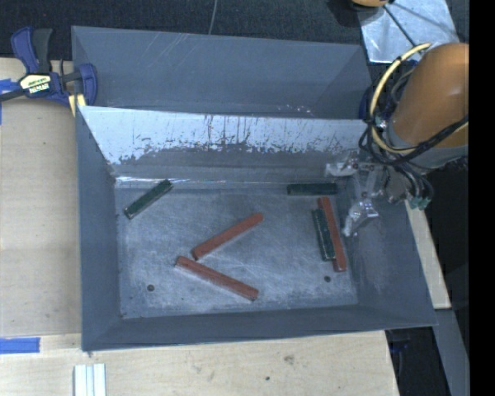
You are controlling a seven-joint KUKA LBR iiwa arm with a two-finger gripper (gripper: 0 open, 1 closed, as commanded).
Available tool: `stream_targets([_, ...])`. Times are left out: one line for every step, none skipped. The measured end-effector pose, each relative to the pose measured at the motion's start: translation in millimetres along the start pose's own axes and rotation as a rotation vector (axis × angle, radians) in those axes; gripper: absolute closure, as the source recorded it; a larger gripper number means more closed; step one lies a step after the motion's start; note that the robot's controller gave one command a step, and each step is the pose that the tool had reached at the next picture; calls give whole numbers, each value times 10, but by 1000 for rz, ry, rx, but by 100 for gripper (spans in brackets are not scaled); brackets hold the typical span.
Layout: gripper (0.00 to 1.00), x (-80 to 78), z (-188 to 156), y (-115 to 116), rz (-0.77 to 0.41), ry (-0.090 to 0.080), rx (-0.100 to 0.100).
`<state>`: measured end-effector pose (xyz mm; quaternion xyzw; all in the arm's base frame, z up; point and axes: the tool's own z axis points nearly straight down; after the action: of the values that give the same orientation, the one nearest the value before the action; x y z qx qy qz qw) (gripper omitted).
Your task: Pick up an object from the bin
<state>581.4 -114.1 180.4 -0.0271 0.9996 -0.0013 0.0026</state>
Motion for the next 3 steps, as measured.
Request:
stream_targets([0,-111,312,162,-241,-1,-3])
stream_targets([0,-244,842,55,-372,-2,-1])
stream_targets([0,-153,977,2,-394,-13,0])
